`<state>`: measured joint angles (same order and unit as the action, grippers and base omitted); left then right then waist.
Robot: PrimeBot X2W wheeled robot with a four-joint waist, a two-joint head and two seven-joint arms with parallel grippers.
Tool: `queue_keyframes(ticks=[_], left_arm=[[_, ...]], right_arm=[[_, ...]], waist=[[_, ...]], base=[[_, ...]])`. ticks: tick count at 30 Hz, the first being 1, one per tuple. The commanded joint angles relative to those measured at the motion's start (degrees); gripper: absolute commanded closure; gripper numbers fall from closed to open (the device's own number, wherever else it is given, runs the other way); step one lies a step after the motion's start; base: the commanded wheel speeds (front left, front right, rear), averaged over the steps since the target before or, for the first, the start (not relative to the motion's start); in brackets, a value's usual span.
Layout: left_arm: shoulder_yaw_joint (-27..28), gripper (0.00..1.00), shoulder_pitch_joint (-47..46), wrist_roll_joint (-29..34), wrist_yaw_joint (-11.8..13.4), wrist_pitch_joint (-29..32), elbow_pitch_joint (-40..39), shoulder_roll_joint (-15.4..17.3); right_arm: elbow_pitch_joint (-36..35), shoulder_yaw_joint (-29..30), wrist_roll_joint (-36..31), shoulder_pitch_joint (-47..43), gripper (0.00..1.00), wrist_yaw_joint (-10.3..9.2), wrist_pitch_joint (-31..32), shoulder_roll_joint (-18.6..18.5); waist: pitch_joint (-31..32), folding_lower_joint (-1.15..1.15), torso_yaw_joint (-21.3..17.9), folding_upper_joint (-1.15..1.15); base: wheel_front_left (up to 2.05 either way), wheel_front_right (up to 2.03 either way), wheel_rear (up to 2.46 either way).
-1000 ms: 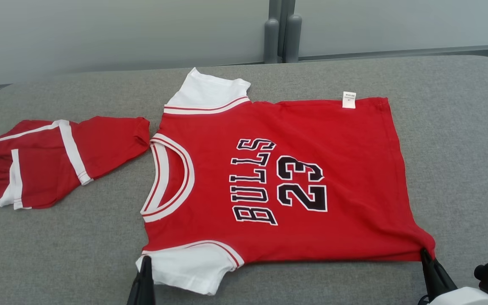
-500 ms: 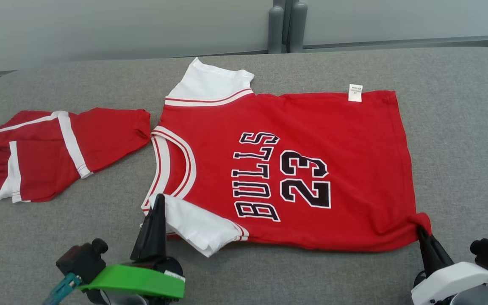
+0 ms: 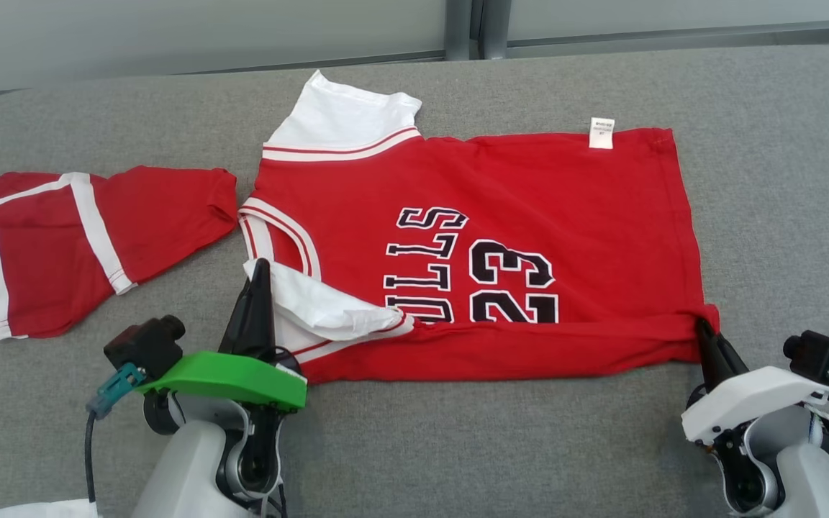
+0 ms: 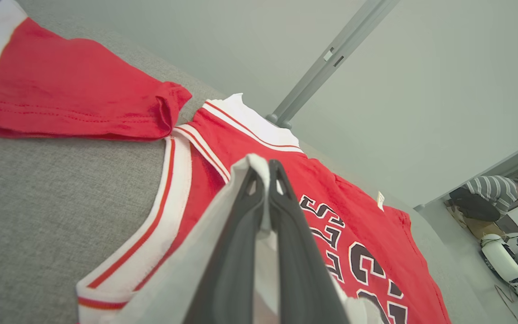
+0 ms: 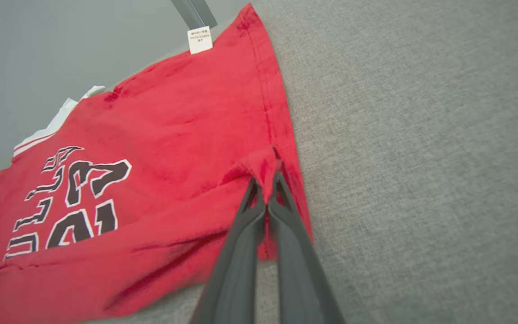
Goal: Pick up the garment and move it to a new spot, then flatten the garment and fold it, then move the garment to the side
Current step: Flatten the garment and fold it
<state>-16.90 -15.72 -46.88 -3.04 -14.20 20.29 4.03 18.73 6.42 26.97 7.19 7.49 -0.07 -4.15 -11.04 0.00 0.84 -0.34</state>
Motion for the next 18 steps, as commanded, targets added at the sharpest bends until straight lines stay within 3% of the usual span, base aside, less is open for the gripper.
queue_keyframes(ticks=[1,18], left_arm=[[0.3,1.00,-2.3,0.1,-0.6,-0.5,1.8,-0.2],[0.1,1.00,-12.0,2.4,-2.6,-1.1,14.4,-1.0]], right_arm=[[1.4,0.0,-0.8,2.1,1.00,0.00,0.0,0.2],[10.7,-0.1,-3.7,10.4,1.00,0.00,-2.0,1.0]], waist=[[-0.6,0.00,-0.3,0.34],[-1.5,0.00,-0.4,0.34]], base=[[0.00,0.00,0.00],[0.00,0.00,0.00]])
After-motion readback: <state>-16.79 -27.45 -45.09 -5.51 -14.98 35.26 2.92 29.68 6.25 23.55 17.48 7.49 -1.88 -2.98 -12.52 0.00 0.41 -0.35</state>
